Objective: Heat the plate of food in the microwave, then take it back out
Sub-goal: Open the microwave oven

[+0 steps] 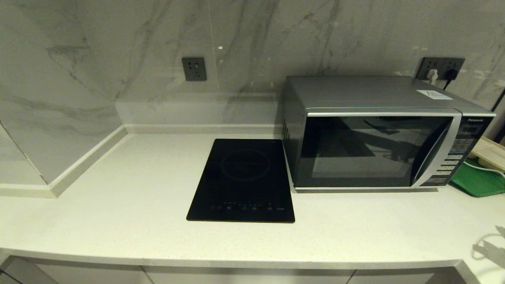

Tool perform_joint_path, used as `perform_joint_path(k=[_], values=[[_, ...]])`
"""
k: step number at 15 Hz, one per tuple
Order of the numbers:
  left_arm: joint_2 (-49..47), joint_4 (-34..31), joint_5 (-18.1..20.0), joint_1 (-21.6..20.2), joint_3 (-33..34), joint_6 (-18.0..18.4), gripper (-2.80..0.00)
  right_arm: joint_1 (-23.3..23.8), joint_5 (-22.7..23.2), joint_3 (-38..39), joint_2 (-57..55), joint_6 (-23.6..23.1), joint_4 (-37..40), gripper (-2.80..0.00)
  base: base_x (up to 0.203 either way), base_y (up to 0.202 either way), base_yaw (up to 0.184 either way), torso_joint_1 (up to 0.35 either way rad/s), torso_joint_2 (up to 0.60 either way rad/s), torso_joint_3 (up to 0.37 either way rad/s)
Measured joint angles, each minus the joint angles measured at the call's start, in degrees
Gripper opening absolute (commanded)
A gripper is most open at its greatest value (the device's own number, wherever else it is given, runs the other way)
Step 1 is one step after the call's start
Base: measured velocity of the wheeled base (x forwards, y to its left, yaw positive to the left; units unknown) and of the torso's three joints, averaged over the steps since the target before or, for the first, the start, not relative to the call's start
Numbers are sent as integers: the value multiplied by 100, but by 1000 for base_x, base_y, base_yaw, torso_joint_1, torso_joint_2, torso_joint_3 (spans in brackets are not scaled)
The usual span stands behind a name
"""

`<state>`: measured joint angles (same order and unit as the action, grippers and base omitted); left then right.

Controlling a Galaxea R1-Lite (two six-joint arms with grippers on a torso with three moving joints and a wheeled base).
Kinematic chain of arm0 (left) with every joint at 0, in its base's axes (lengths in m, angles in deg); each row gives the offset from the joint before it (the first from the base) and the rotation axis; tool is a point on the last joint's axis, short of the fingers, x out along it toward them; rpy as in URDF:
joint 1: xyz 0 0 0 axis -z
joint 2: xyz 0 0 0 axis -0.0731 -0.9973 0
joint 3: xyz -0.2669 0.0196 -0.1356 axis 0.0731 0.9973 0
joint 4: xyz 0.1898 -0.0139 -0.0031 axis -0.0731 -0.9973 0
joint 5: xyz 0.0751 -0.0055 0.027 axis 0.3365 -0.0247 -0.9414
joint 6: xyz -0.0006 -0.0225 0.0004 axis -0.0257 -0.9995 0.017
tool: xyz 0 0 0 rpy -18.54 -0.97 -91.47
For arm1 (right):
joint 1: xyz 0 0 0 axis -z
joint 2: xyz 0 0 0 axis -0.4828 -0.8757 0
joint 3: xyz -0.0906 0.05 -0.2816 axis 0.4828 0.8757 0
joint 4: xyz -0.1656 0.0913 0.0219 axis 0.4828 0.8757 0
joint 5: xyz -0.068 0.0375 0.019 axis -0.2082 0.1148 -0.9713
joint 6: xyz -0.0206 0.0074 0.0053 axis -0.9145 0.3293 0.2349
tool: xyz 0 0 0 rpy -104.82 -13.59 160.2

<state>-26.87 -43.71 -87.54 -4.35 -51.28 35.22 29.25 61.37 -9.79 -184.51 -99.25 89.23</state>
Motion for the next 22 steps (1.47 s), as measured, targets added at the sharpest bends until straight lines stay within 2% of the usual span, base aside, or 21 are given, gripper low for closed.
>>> perform_joint_path(k=[3,5,8,14,18,22], values=[[0,-2,1,0,0,-4,-280,-540,531,-283,-806,-22,-30,-280,0,0,0,0,0,0],[0,0,1,0,0,-2,-280,-881,694,-616,-1287,-23,-127,-280,0,0,0,0,0,0],[0,-2,1,0,0,-2,-280,-1060,906,-1227,-1959,-11,-380,-280,0,0,0,0,0,0],[0,0,-1,0,0,-4,-280,-1247,962,-2244,-2885,-4,-732,-280,0,0,0,0,0,0],[0,0,2,0,0,-1,-280,-1562,959,-2338,-3112,24,-1524,-280,0,0,0,0,0,0],[0,0,-1,0,0,-2,-280,-1612,980,-2343,-3198,146,-2105,-280,0,0,0,0,0,0]])
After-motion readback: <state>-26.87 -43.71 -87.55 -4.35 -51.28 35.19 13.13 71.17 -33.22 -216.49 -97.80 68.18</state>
